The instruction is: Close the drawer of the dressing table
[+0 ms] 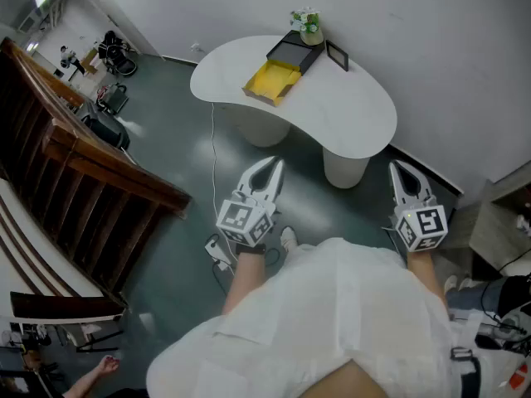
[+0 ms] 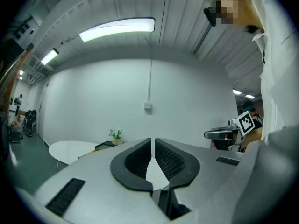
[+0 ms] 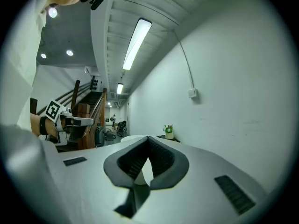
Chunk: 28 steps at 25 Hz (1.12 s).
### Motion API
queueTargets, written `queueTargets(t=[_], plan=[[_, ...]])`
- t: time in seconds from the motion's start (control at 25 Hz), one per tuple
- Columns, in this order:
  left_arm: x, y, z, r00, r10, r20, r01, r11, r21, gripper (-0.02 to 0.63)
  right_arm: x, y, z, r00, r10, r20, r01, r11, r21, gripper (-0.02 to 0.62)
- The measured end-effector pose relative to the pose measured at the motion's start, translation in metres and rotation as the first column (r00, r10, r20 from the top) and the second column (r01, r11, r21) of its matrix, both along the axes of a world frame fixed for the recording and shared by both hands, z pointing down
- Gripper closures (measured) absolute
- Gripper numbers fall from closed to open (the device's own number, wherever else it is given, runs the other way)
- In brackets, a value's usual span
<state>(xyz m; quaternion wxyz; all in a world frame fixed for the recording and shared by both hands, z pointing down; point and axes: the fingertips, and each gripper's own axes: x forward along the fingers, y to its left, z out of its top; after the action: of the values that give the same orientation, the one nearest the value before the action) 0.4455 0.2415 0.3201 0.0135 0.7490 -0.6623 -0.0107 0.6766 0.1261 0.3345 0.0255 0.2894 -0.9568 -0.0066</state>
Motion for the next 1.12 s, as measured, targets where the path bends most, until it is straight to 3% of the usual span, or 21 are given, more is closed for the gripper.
queueTargets(t=[0.72, 0.96, 1.12], plan=[[-0.004, -0.004, 0.004, 1.000, 0.012, -0.005, -0.012, 1.000, -0.016, 0.571, -0.010, -0.004, 0.004, 1.000, -0.013, -0.023, 0.013, 1.000, -0.008, 0.586], [-0.010, 0.000, 0.011, 1.000, 0.013, -0.016, -0.014, 0.999, -0.034, 0.569, -0.020, 0.000, 0.003, 0.997, -0.058, 0.057, 0.061, 0.997, -0.045, 0.586], [-0.023, 0.002, 0.015, 1.000, -0.004, -0.016, 0.004, 0.999, -0.048, 0.571, -0.037, -0.002, 0.004, 0.995, -0.082, 0.052, 0.085, 0.995, -0.049, 0.586]])
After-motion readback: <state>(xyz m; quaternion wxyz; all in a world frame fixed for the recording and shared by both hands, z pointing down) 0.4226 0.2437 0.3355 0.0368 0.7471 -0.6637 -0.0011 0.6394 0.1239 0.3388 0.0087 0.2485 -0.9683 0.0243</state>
